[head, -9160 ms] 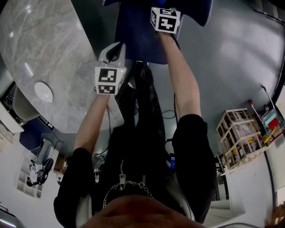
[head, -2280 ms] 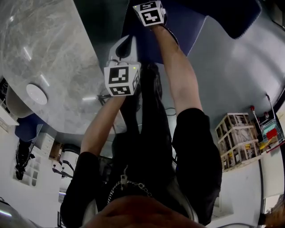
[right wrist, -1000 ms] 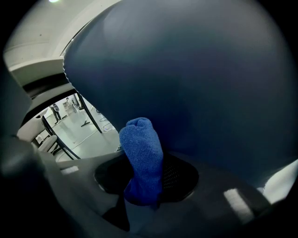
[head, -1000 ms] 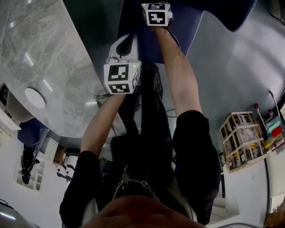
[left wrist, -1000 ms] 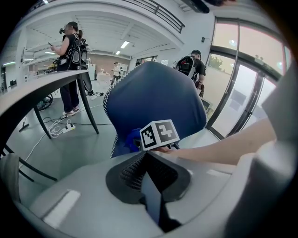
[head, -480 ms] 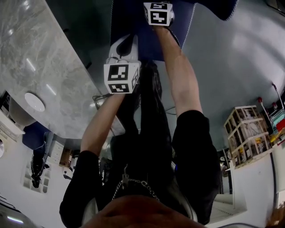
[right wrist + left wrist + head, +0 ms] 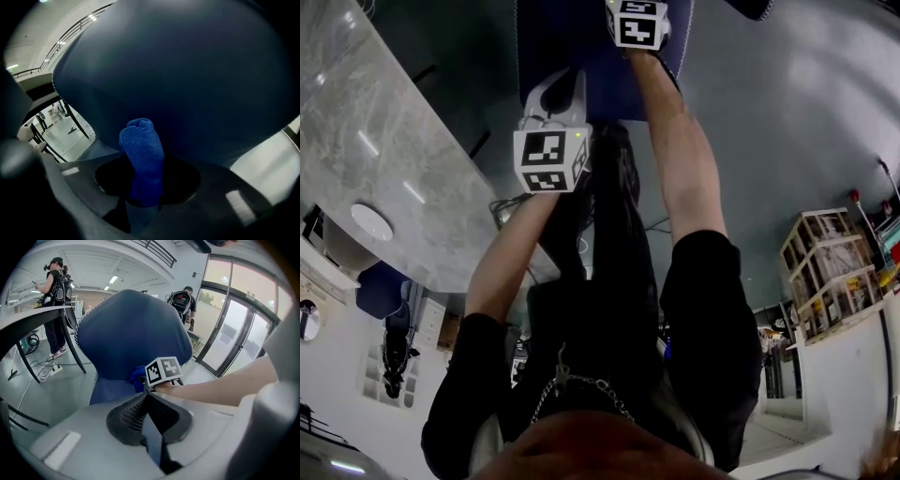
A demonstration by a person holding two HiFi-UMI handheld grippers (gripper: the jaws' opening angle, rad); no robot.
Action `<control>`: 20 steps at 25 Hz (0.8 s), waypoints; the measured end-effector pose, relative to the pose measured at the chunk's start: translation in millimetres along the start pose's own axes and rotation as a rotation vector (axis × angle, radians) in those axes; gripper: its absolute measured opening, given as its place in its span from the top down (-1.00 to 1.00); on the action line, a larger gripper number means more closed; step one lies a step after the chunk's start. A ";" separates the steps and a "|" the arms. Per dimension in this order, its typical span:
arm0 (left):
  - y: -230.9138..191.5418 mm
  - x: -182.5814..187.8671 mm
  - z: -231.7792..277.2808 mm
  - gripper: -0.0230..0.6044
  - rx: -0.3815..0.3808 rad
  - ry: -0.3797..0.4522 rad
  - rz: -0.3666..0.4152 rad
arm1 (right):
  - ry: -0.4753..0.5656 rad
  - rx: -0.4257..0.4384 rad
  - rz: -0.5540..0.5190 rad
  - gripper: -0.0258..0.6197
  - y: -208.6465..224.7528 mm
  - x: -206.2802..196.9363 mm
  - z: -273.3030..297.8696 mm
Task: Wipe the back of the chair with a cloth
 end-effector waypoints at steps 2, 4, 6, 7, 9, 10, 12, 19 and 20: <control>-0.5 -1.6 -1.4 0.89 -0.012 -0.002 0.004 | -0.010 -0.013 0.013 0.45 3.4 -3.4 -3.2; 1.0 -3.8 -1.6 0.89 -0.018 -0.004 0.006 | -0.012 -0.018 0.008 0.45 7.6 -4.8 -6.4; 6.0 -6.7 2.6 0.89 -0.027 -0.004 0.006 | -0.008 -0.030 0.001 0.45 19.5 -5.4 -8.9; 10.5 -8.7 5.5 0.89 -0.033 -0.006 0.006 | -0.008 -0.039 0.000 0.45 28.6 -6.8 -11.1; 20.1 -12.9 9.7 0.89 -0.042 -0.013 0.008 | -0.010 -0.061 0.000 0.45 47.1 -10.6 -16.8; 23.2 -14.3 10.6 0.89 -0.047 -0.015 0.011 | -0.008 -0.068 0.003 0.45 54.0 -11.4 -19.3; 25.0 -14.3 10.7 0.89 -0.057 -0.015 0.017 | -0.004 -0.084 0.012 0.44 64.3 -9.8 -22.5; 36.1 -13.7 4.7 0.89 -0.061 -0.023 0.028 | 0.005 -0.178 0.090 0.44 110.3 -7.6 -39.7; 38.3 -13.3 2.0 0.89 -0.059 -0.021 0.029 | 0.006 -0.200 0.111 0.45 118.1 -7.9 -44.2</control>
Point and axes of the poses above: the fingertips, and each gripper's own axes: z forward along the fingers, y to its right, x out of its top, the point moved 3 cm from there along -z, backward along the fingers, and after that the axes turned 14 degrees about z, right-handed, at the moved point
